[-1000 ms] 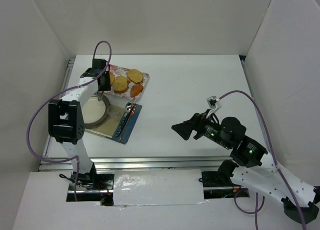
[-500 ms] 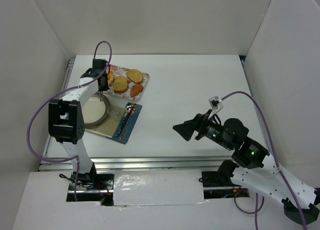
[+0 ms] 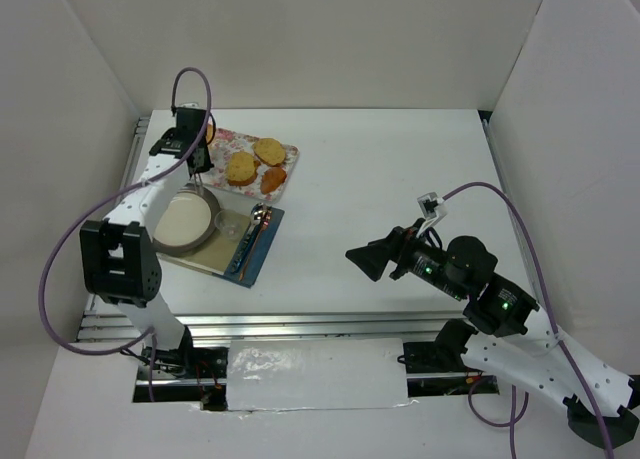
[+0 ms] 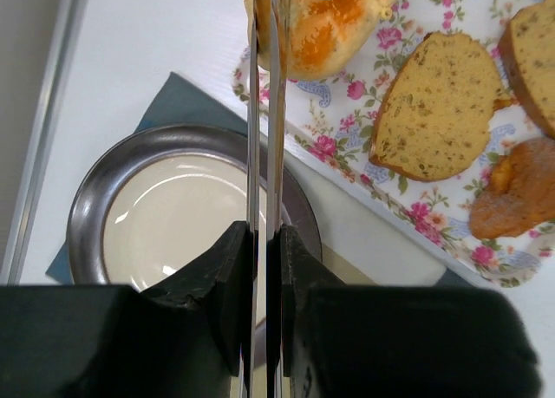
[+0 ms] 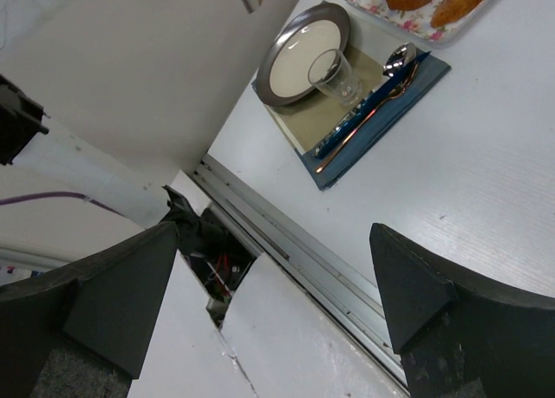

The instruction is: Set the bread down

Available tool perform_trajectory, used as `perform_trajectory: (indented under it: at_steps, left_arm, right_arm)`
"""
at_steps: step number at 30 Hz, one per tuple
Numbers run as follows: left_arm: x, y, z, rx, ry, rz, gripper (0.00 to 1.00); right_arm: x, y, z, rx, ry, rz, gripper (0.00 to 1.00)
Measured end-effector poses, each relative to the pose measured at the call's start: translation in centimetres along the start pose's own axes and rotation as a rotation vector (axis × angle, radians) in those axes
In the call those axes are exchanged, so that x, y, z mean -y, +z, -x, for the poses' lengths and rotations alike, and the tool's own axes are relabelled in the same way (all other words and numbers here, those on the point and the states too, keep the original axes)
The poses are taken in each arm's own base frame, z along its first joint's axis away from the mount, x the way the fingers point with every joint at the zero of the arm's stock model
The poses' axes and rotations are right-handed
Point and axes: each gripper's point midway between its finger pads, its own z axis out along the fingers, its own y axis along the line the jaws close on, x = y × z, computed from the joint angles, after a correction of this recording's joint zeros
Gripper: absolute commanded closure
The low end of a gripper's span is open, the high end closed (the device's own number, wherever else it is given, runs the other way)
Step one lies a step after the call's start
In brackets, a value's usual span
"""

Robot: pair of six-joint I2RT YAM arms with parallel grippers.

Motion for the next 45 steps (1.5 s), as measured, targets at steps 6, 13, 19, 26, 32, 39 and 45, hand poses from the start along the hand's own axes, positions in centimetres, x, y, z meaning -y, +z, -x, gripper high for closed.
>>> perform_trajectory:
  at_steps: [6, 13, 19, 26, 32, 39, 45]
  left_arm:
    - [-1.5, -6.3, -0.1, 0.086, -0.065, 0.044, 1.00]
    - [-4.0, -9.1, -5.2, 0.043, -0.113, 0.125, 1.00]
    - [-5.4, -9.1, -11.8, -0.072, -0.113, 0.200, 1.00]
    - [-6.5, -10.4, -15.0, -0.077, -0.171, 0.207, 1.00]
    - [-6.3, -10.4, -16.7, -0.088, -0.171, 0.213, 1.00]
    - [-6.1, -9.6, -18.2, -0.128, -0.144, 0.240, 0.86]
    - [-6.2, -9.5, -17.9, -0.112, -0.144, 0.245, 0.48]
  right_arm:
    - [-0.1, -0.1, 0.0, -0.002, 0.000, 0.007, 0.00]
    - [-0.2, -0.2, 0.0, -0.001, 0.000, 0.011, 0.00]
    - [0.1, 0.4, -0.4, -0.021, 0.000, -0.002, 0.00]
    - [0.5, 1.0, -1.0, -0.048, 0.001, -0.019, 0.00]
    - [0.6, 1.0, -0.9, -0.042, 0.001, -0.025, 0.00]
    - [0.5, 0.8, -0.7, -0.030, 0.000, -0.023, 0.00]
    - [0.4, 0.6, -0.5, -0.023, 0.000, -0.016, 0.00]
